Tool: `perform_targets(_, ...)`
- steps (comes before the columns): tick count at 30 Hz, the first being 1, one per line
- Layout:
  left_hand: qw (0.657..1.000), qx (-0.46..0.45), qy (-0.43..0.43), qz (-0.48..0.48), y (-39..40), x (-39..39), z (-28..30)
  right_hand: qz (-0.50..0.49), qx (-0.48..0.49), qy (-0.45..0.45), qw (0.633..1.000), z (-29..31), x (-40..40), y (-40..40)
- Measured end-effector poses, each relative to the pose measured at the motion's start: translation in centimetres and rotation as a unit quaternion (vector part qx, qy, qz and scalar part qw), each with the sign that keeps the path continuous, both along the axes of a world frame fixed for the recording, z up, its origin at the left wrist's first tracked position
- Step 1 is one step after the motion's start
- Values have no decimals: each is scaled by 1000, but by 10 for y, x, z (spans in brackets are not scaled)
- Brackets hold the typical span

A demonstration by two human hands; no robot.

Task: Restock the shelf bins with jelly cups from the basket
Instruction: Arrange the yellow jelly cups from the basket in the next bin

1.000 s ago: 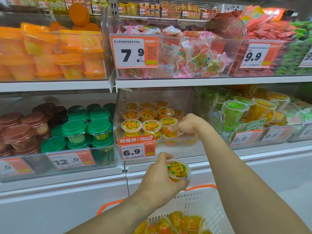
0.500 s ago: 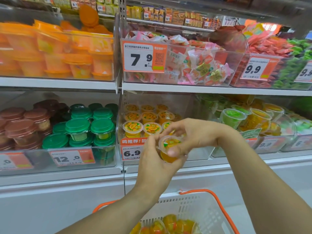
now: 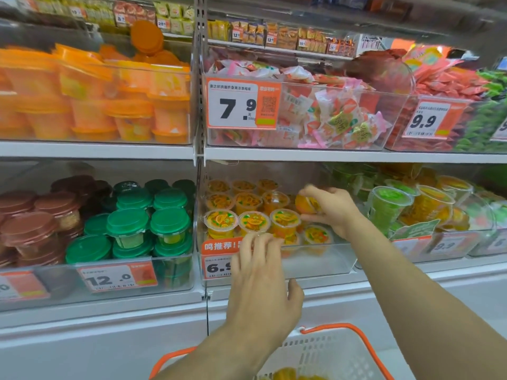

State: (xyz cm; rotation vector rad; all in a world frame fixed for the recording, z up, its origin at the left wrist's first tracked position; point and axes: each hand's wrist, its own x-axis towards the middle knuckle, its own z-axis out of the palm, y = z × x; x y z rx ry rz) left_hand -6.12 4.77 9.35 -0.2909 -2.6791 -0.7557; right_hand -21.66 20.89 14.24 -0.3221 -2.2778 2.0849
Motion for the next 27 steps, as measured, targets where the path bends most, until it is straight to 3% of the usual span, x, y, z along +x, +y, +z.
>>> perform_targets(4, 999, -46, -9, -2, -1, -3, -7, -65, 20, 18, 998, -14, -59, -16)
perform_targets(8, 995, -101, 5, 11, 5, -9, -18, -104, 255, 0, 961, -22, -91, -20)
perform_targets(9, 994, -107, 7, 15, 7, -11, -20, -103, 276, -2, 955, -28, -99, -17)
perform_targets(14, 991, -132, 25, 28, 6, -16, -28, -48, 315, -4, 948, -45, -121, -13)
perform_targets(18, 988, -145, 26, 33, 8, -17, -29, -60, 313, 12, 948, -47, -125, -8)
perform_targets(22, 985, -157, 60, 43, 5, -16, -33, -76, 340, 80, 934, -31, -96, -7)
perform_targets(27, 990, -108, 91, -4, 7, -3, -33, -128, 262, 228, 929, -5, -5, -6)
